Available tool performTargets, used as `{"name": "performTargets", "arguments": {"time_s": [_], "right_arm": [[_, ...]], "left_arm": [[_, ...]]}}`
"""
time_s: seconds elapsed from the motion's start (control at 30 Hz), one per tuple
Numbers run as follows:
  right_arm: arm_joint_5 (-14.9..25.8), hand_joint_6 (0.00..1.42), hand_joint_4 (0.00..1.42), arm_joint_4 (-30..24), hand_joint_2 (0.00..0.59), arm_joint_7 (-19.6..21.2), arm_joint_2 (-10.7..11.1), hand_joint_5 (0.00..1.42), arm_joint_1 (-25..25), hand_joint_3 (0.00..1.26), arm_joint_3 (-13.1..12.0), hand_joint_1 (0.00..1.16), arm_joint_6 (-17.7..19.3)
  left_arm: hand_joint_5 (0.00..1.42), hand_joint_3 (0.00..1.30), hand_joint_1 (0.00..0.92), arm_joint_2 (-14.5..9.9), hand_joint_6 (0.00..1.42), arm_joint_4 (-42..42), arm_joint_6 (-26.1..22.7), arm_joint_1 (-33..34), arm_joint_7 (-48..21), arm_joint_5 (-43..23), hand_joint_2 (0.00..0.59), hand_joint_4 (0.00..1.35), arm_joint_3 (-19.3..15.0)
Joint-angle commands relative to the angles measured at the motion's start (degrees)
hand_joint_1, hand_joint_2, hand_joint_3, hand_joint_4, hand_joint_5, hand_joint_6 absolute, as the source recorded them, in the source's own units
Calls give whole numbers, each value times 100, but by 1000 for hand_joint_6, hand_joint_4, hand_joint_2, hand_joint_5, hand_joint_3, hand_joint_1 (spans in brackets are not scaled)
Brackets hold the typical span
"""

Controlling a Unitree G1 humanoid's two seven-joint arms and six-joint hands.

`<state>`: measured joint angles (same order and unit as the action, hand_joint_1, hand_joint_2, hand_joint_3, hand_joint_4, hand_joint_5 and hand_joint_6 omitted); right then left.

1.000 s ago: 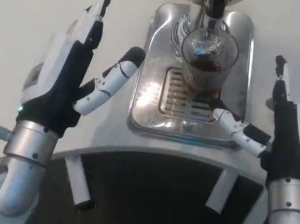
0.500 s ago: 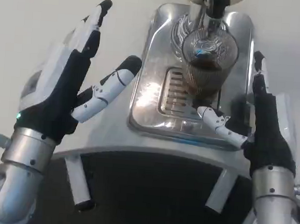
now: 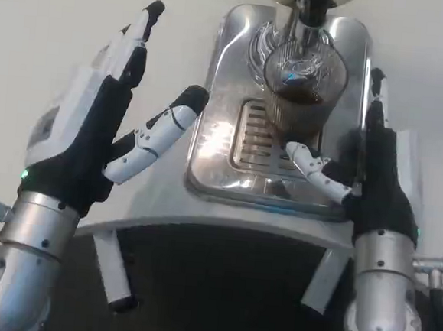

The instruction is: Grasp the cup under the faucet to collect the drink, then remove the cup.

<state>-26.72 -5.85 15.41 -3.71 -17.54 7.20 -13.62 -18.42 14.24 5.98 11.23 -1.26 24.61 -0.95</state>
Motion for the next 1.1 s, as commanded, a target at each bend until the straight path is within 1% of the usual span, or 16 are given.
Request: {"name": "performTargets", "arguments": {"time_s": [0.03,0.1,0.13,0.17,0.23,0.37,0.43,0.6,0.73,0.8,0.9,0.97,1.0,1.1], "right_arm": [[99,129,0,240,258,-1,-60,25,-216,14,88,794,125],[113,129,0,313,261,12,-55,25,-286,14,88,770,138],[120,129,0,355,271,16,-52,25,-330,14,92,784,144],[130,129,0,401,272,15,-49,25,-377,14,95,828,153],[142,129,0,502,274,19,-45,25,-471,14,100,863,172],[181,129,0,656,273,-37,12,25,-641,14,140,874,218],[199,129,0,668,267,-67,44,25,-662,14,171,895,241],[226,129,0,633,267,-114,84,25,-617,14,234,902,254],[236,129,0,644,272,-176,110,25,-636,14,273,908,293],[255,129,0,680,288,-210,113,25,-659,14,282,919,298],[290,129,0,761,289,-232,129,25,-707,14,284,920,310],[291,129,0,839,289,-181,119,25,-762,14,262,919,326],[295,129,1,874,277,-139,102,25,-786,14,243,904,337],[323,129,1,988,278,-11,44,25,-868,14,189,895,372]], "left_arm": [[0,0,0,-55,0,117,-43,-149,-26,42,228,0,-7],[0,0,0,-61,0,112,-43,-146,-38,32,228,0,-6],[0,0,0,-64,0,109,-40,-142,-39,28,228,0,-6],[0,0,0,-68,0,105,-38,-134,-44,22,228,0,-5],[0,0,0,-76,0,92,-33,-115,-51,5,228,0,-3],[0,0,0,-92,0,43,-17,-111,-49,-45,228,0,-23],[0,0,0,-100,0,33,-13,-111,-43,-53,229,0,-25],[0,0,0,-105,0,-16,-7,-81,-38,-79,230,0,-21],[0,0,0,-116,0,-60,8,-37,-48,-87,230,0,-12],[0,0,0,-123,0,-83,14,-15,-55,-92,230,0,-7],[0,0,0,-130,0,-106,14,8,-57,-106,230,0,-4],[0,0,0,-143,0,-112,12,12,-62,-114,230,0,-5],[0,0,0,-146,0,-113,8,10,-66,-121,230,0,-7],[0,0,0,-158,0,-113,-7,0,-76,-148,230,0,-5]]}}
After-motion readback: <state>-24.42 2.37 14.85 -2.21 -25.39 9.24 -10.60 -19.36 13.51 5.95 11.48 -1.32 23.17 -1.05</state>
